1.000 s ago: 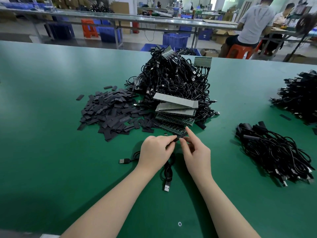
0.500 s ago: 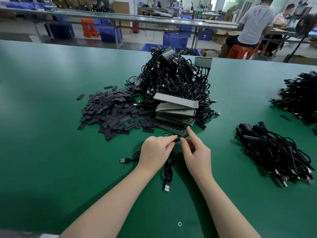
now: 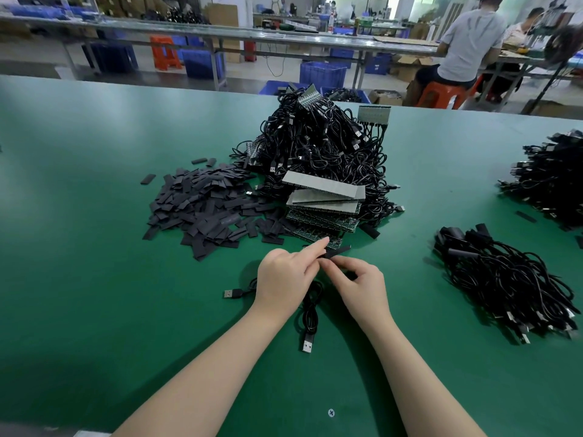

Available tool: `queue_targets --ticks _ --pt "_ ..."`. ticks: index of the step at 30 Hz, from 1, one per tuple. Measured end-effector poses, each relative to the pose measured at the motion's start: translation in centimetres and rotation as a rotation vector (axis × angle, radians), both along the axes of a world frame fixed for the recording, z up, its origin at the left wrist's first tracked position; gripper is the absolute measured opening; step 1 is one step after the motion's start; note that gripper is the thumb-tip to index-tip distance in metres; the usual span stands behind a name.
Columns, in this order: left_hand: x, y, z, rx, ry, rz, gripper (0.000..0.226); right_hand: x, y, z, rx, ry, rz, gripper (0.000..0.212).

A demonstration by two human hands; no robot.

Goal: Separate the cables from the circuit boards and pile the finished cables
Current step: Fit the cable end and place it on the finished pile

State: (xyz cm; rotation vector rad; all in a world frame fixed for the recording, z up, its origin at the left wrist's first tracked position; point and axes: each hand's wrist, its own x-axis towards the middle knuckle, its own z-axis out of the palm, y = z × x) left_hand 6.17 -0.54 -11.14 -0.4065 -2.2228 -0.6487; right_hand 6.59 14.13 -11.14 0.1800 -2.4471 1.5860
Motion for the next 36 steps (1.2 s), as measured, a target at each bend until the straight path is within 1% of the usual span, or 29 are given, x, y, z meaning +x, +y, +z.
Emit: queue_targets --ticks 4,11,13,15,17,20,23,29,31,33,34,36 --pt "0.0 0.0 -0.2 -0.047 -0.005 0.005 0.035 0.0 -0.1 0.0 -0.037 0.002 0.003 0.027" --pt "0.2 0.2 -0.1 -0.042 -0.040 -0.029 0.042 0.3 0.1 0.4 -0.096 -0.022 -0.077 0.025" --pt "0.1 0.1 -0.2 -0.041 -0.043 -0.022 0.043 0.3 0.0 0.5 -0.031 -0.039 -0.022 0.023" --pt "0.0 0.0 -0.1 -0.063 -0.004 -0.030 0.041 0.3 -0.2 0.5 0.070 -0.034 0.041 0.014" --pt "0.0 0.0 0.0 -0.101 0.035 -0.062 0.040 0.3 -0.2 0.3 0.090 -0.028 0.038 0.013" --pt "0.2 0.2 0.1 -0.119 0.036 -0.107 0.041 0.1 0.1 0.2 0.001 -0.053 0.017 0.014" --pt "0.4 0.3 -0.1 -0.087 0.011 -0.151 0.038 0.0 0.2 0.1 -0.091 -0.062 -0.014 0.026" --pt "0.4 0.3 -0.2 -0.015 -0.005 -0.228 0.045 0.2 0.3 0.5 -0.243 -0.079 -0.073 0.027" --pt "0.4 0.2 0.0 -0.001 0.031 -0.219 0.044 0.2 0.4 0.9 -0.425 -0.076 -0.184 0.023" --pt "0.5 0.1 0.1 0.033 0.042 -0.195 0.042 -0.1 0.8 1.7 -0.709 -0.094 -0.276 0.018" --pt "0.5 0.0 0.2 0.044 0.038 -0.183 0.042 -0.4 1.3 2.4 -0.818 -0.089 -0.307 0.016" --pt "0.6 0.0 0.2 0.052 0.017 -0.159 0.042 -1.0 3.0 4.0 -0.903 0.008 -0.368 0.016"
